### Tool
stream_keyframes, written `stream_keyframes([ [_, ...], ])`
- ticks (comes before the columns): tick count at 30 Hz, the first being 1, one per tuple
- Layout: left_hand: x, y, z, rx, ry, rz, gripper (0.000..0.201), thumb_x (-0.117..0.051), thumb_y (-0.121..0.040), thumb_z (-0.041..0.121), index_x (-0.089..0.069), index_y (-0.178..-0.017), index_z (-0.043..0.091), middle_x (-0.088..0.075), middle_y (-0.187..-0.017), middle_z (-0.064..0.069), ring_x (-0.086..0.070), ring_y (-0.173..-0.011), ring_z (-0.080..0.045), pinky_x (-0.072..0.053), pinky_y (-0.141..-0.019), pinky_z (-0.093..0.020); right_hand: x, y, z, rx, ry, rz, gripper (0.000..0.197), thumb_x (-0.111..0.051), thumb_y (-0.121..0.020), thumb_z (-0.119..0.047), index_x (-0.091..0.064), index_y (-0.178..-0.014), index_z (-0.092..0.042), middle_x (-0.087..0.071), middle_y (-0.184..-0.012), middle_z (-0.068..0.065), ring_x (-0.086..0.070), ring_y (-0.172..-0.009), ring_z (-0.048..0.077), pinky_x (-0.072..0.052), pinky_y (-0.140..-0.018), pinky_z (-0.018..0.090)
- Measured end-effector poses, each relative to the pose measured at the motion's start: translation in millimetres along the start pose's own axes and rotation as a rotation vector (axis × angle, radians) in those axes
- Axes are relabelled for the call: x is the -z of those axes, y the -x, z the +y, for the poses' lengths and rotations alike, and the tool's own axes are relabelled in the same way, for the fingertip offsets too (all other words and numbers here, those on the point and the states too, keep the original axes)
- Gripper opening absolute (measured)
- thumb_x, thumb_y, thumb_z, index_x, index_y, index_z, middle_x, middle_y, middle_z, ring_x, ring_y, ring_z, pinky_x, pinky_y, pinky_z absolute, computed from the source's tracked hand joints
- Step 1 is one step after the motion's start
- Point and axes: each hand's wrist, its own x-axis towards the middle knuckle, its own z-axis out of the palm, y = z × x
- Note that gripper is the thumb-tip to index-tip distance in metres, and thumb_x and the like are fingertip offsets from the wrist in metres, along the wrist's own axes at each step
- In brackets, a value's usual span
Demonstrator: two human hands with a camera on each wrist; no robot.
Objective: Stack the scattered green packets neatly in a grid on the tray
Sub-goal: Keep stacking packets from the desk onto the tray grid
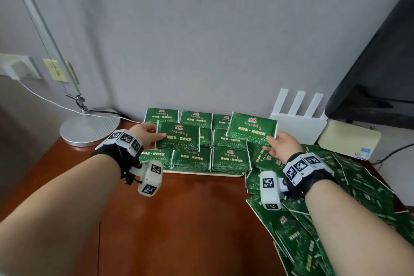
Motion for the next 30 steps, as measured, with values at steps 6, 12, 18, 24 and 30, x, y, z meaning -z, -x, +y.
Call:
stream_keyframes([
  [6,23,-60,9,0.045,0.01,0.056,0.021,-0.059,-0.089,0.024,-0.06,-0.103,0.008,-0.061,-0.073,-0.004,-0.056,-0.054,-0.014,-0.048,-0.044,-0.015,-29,-61,-11,-0.052,-0.025,-0.01,0.032,-0.042,-0.097,-0.011,-0.047,-0.126,0.003,-0.06,-0.087,0.013,-0.051,-0.062,0.005,-0.034,-0.05,0.02],
  [12,36,-130,10,0.098,-0.061,0.125,0.029,-0.058,-0.09,0.022,-0.06,-0.113,0.004,-0.065,-0.099,-0.011,-0.058,-0.077,-0.022,-0.048,-0.07,-0.025,-67,-132,-2,-0.167,-0.018,0.04,0.031,-0.044,-0.096,-0.013,-0.051,-0.125,-0.003,-0.053,-0.072,-0.001,-0.047,-0.059,0.005,-0.037,-0.048,0.018],
  [18,37,-171,-1,0.122,-0.173,0.119,0.034,-0.062,-0.088,0.02,-0.058,-0.119,0.006,-0.063,-0.114,-0.011,-0.058,-0.092,-0.025,-0.041,-0.076,-0.024,-95,-170,19,-0.156,0.11,0.063,0.026,-0.047,-0.094,-0.017,-0.06,-0.115,-0.008,-0.058,-0.072,-0.003,-0.053,-0.064,0.012,-0.045,-0.07,0.033],
  [24,36,-185,-18,0.171,-0.034,0.123,0.006,-0.062,-0.087,0.014,-0.057,-0.085,0.012,-0.055,-0.066,-0.004,-0.048,-0.053,-0.014,-0.041,-0.034,-0.01,-98,-177,23,-0.138,0.147,0.11,0.027,-0.05,-0.093,-0.02,-0.062,-0.114,-0.008,-0.063,-0.088,0.007,-0.055,-0.073,0.019,-0.037,-0.068,0.024],
  [30,33,-192,-20,0.175,-0.013,0.137,0.004,-0.06,-0.088,0.008,-0.057,-0.086,0.009,-0.054,-0.066,-0.005,-0.049,-0.054,-0.015,-0.044,-0.036,-0.012,-95,-179,28,-0.179,0.031,0.164,0.027,-0.048,-0.093,-0.008,-0.058,-0.119,-0.002,-0.064,-0.108,0.014,-0.057,-0.078,0.019,-0.051,-0.071,0.027],
])
